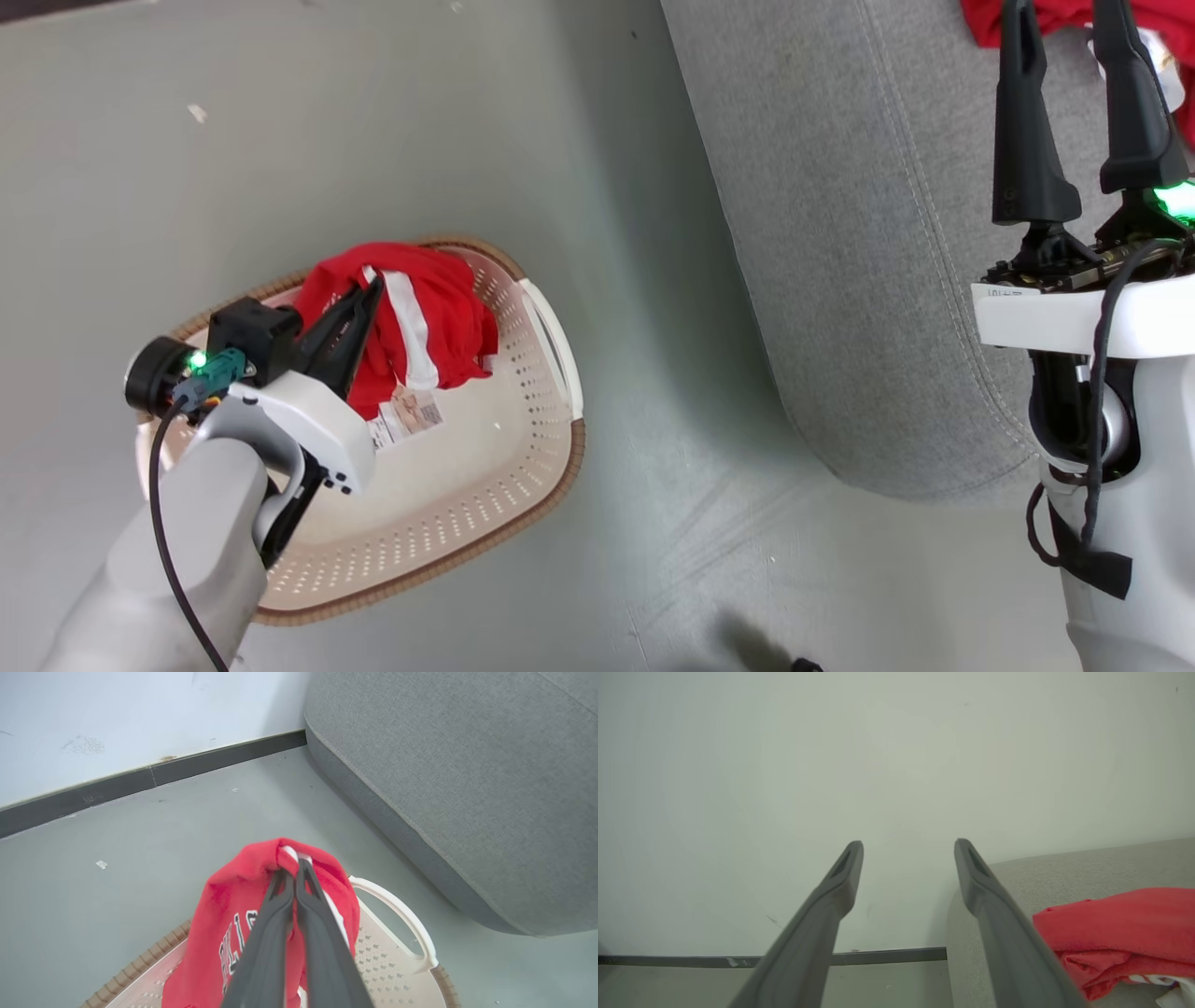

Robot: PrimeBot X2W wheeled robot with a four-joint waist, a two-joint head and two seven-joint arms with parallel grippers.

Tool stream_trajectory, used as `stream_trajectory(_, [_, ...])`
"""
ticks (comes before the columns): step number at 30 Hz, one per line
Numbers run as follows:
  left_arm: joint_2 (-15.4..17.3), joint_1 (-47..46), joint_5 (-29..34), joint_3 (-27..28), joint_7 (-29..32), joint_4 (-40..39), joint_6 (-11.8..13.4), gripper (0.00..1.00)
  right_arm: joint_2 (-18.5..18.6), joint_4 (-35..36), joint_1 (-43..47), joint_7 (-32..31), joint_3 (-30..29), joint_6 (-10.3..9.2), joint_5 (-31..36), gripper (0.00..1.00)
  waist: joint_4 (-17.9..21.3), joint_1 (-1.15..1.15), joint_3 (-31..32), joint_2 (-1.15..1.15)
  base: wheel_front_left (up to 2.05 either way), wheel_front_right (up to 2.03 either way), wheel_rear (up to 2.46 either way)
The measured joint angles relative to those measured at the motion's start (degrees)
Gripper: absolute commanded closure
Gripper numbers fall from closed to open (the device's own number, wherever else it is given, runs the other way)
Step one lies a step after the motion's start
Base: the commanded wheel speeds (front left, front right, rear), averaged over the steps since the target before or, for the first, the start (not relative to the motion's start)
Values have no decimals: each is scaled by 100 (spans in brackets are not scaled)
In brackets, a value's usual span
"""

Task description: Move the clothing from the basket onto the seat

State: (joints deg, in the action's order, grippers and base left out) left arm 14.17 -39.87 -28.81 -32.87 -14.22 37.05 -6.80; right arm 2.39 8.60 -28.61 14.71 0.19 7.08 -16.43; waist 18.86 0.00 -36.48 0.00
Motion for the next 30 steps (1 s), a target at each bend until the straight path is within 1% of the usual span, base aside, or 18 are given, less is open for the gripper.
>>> stream_trajectory(6, [-74,311,-94,97,-7,-220,-2,100,4,-64,29,0,-142,0,113,0,-133,0,336,0,0,0,0])
stream_trajectory(9, [-105,426,-94,194,-7,-471,-43,100,5,-131,107,0,-142,0,190,0,-200,0,510,0,0,0,0])
stream_trajectory(14, [-182,552,-136,326,-7,-878,-43,100,27,-215,286,0,-134,0,213,0,-321,0,800,0,0,0,0])
stream_trajectory(24, [-297,755,-135,535,-8,-1566,-43,100,194,-430,536,0,49,0,232,0,-586,0,1382,0,0,0,0])
stream_trajectory(30, [-345,860,-135,601,-9,-1868,-42,100,225,-563,736,0,230,0,224,0,-745,0,1728,0,0,0,0])
